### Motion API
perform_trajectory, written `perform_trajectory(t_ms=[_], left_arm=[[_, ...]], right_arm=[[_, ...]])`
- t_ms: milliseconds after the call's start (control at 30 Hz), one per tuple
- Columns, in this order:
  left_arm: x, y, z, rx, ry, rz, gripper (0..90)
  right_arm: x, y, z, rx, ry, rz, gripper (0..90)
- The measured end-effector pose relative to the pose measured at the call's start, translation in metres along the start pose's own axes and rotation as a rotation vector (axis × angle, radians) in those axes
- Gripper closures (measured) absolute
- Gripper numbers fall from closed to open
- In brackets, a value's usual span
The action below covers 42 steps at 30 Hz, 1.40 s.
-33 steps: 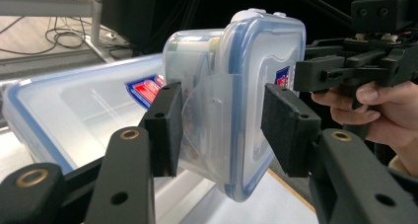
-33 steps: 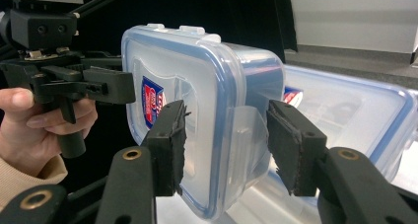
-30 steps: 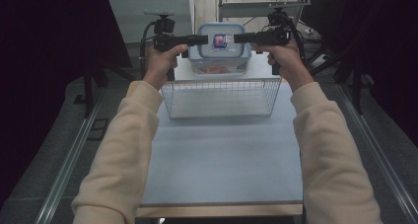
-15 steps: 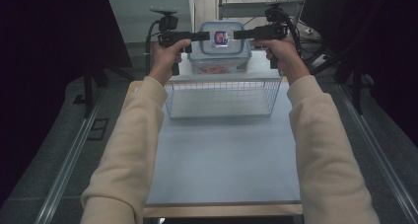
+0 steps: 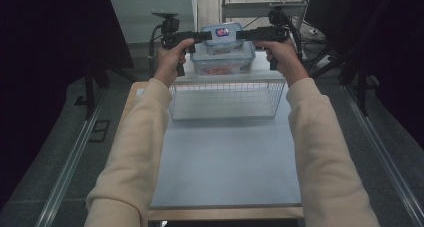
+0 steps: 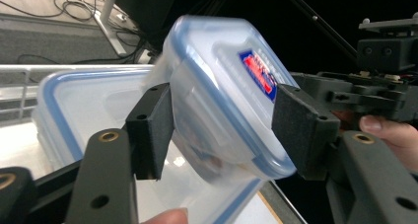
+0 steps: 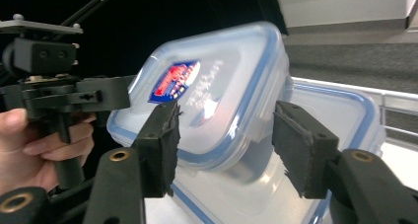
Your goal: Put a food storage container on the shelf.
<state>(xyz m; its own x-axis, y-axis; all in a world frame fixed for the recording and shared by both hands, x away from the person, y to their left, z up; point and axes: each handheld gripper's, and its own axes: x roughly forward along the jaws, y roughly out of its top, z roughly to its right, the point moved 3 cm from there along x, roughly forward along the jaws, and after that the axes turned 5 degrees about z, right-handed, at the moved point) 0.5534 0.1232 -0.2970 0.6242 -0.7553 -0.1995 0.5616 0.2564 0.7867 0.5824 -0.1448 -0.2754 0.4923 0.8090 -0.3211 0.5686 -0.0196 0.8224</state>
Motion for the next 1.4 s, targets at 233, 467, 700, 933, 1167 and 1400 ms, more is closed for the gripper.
perform_trajectory(t_ms=[233, 467, 700, 933, 1167, 1400], left_arm=[[-0.004, 0.0, 0.002, 0.007, -0.007, 0.007, 31.5], [-0.031, -0.004, 0.012, 0.058, 0.012, 0.057, 37.3], [-0.046, -0.033, 0.022, 0.111, -0.005, 0.022, 78.3], [-0.021, -0.05, 0.03, 0.164, -0.013, -0.076, 89.4], [-0.007, -0.052, 0.029, 0.142, -0.006, -0.08, 89.7], [-0.008, -0.047, 0.019, 0.114, 0.017, -0.058, 89.6]], right_arm=[[-0.006, 0.001, -0.002, -0.018, -0.021, 0.01, 40.6], [-0.024, -0.003, -0.005, -0.021, -0.008, 0.039, 38.5], [-0.04, -0.018, -0.01, -0.027, -0.014, 0.041, 37.2], [-0.048, -0.028, -0.011, -0.029, -0.015, 0.037, 36.4], [-0.047, -0.032, -0.014, -0.055, -0.006, 0.022, 36.3], [-0.048, -0.035, -0.01, -0.052, -0.017, 0.012, 36.3]])
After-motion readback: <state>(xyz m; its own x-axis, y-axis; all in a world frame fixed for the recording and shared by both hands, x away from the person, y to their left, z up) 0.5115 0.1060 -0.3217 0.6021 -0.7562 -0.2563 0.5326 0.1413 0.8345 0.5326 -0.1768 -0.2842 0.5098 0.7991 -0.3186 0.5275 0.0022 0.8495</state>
